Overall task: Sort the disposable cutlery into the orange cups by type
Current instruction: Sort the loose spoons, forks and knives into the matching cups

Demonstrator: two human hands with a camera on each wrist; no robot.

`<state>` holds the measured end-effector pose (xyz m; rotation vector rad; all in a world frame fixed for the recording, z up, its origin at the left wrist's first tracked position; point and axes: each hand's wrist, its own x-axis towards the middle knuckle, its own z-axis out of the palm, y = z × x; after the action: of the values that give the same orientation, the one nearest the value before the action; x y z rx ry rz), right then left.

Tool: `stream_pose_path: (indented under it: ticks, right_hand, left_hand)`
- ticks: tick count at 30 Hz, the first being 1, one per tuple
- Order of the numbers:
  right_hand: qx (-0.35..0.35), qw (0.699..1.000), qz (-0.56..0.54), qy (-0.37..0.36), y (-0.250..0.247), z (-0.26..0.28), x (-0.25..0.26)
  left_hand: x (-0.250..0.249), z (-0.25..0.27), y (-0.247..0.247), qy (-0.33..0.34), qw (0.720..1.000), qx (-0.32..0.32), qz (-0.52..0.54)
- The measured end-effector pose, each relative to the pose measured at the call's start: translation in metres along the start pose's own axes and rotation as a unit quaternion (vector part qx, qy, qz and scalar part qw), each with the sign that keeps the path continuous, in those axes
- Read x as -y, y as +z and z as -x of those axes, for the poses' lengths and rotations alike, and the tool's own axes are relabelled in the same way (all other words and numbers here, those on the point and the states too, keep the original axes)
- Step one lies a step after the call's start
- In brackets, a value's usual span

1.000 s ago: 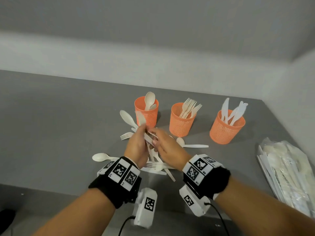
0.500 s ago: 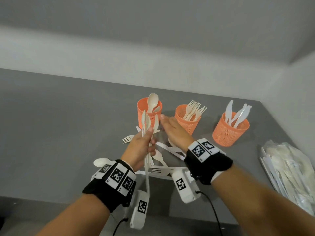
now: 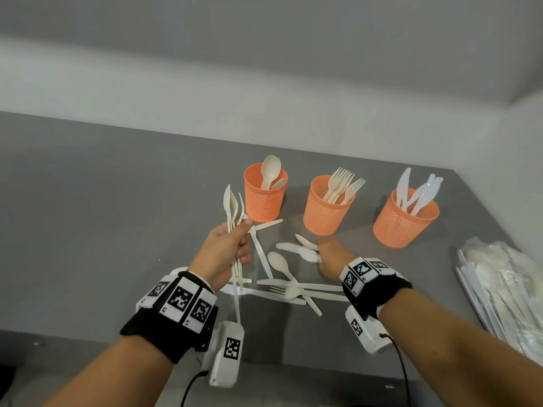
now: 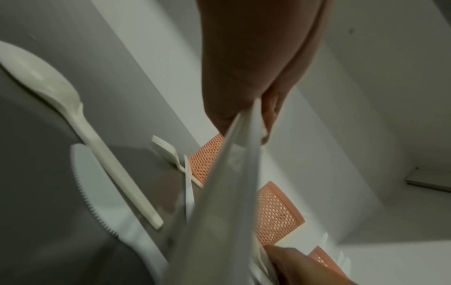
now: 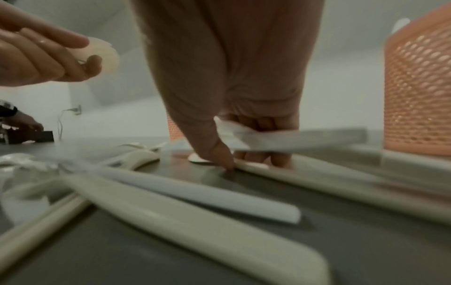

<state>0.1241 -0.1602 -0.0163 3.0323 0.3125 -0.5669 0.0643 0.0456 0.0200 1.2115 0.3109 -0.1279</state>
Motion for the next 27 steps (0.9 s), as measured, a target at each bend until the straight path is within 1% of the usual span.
stream_pose_path:
  ticks: [6, 8, 10, 12, 14, 16, 18, 20, 22, 27]
  right_hand:
    - [-0.017, 1.000, -0.017, 0.011, 0.007, 0.003, -0.010]
    - [-0.030, 0.998, -0.052, -0.013, 0.001, 0.006, -0.011]
    - [-0.035, 0.992, -0.104, -0.066, -0.003, 0.012, -0.006]
    - [0.000, 0.981, -0.156, -0.115, -0.002, 0.021, 0.002]
    - [0.059, 0.974, -0.166, -0.139, 0.004, 0.030, 0.008]
    - [0.081, 0.977, -0.142, -0.136, 0.011, 0.035, 0.008]
    - [0.069, 0.983, -0.126, -0.118, 0.013, 0.037, 0.006]
    - [0.047, 0.988, -0.092, -0.113, 0.010, 0.036, 0.005]
    - [0.044, 0.991, -0.059, -0.112, 0.008, 0.036, 0.003]
    - [0.061, 0.995, -0.047, -0.056, 0.012, 0.040, -0.011]
  left_hand:
    - [0.003, 0.005, -0.001, -0.006, 1.000, -0.023, 0.016]
    - [0.003, 0.007, -0.002, -0.009, 0.999, -0.026, 0.021]
    - [0.005, 0.007, -0.003, -0.014, 0.999, -0.029, 0.021]
    - [0.006, 0.008, -0.004, -0.018, 0.999, -0.033, 0.022]
    - [0.008, 0.010, -0.006, -0.020, 0.999, -0.038, 0.024]
    - [0.008, 0.012, -0.007, -0.022, 0.998, -0.043, 0.028]
    - [0.009, 0.014, -0.009, -0.027, 0.998, -0.046, 0.032]
    - [0.010, 0.016, -0.011, -0.036, 0.997, -0.050, 0.036]
    - [0.012, 0.017, -0.011, -0.040, 0.997, -0.050, 0.036]
    - [0.016, 0.018, -0.007, -0.042, 0.998, -0.035, 0.023]
